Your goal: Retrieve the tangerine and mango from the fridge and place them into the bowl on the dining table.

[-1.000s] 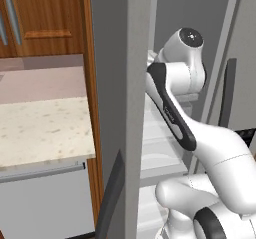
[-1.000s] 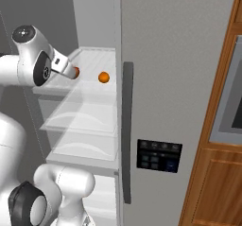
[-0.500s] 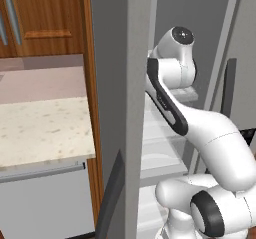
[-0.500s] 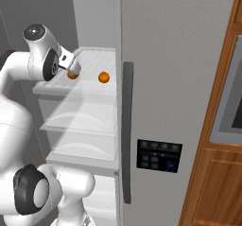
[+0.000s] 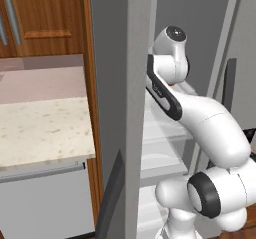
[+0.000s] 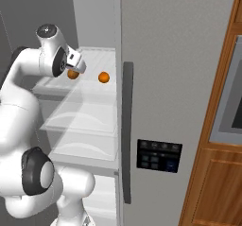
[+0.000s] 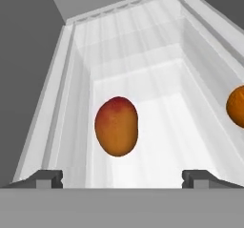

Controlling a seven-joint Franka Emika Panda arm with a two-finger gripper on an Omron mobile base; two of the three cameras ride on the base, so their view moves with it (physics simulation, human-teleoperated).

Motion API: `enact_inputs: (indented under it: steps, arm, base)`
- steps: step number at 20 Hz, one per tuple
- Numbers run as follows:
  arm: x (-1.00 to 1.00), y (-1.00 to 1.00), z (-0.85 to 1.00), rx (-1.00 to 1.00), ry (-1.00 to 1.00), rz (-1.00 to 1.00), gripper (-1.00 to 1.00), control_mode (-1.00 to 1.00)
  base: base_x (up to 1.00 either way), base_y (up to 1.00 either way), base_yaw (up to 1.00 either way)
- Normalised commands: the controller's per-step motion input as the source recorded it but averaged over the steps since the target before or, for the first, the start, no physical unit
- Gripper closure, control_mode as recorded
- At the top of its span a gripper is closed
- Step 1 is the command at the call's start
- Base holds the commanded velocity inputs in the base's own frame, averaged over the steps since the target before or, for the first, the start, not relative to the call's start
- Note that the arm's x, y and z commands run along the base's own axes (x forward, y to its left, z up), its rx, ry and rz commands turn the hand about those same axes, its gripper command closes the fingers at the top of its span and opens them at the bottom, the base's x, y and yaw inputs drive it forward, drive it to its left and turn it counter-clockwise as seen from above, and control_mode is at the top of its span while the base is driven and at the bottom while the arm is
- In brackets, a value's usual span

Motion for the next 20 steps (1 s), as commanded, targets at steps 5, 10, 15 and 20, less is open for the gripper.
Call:
enact_inputs:
  steps: [5,10,15,20]
  arm:
    - [0.35,0.00,-0.27,-0.04,0.09,0.04,-1.00,-1.00]
    - [0.33,0.00,-0.21,-0.01,0.02,0.03,-1.00,-1.00]
    - [0.29,0.09,-0.20,0.00,0.00,0.04,-1.00,-1.00]
    - [0.22,0.21,-0.18,0.00,0.00,0.04,-1.00,-1.00]
  base:
    - [0.00,0.00,0.00]
    - [0.00,0.00,0.00]
    - [0.00,0.00,0.00]
    - [0.00,0.00,0.00]
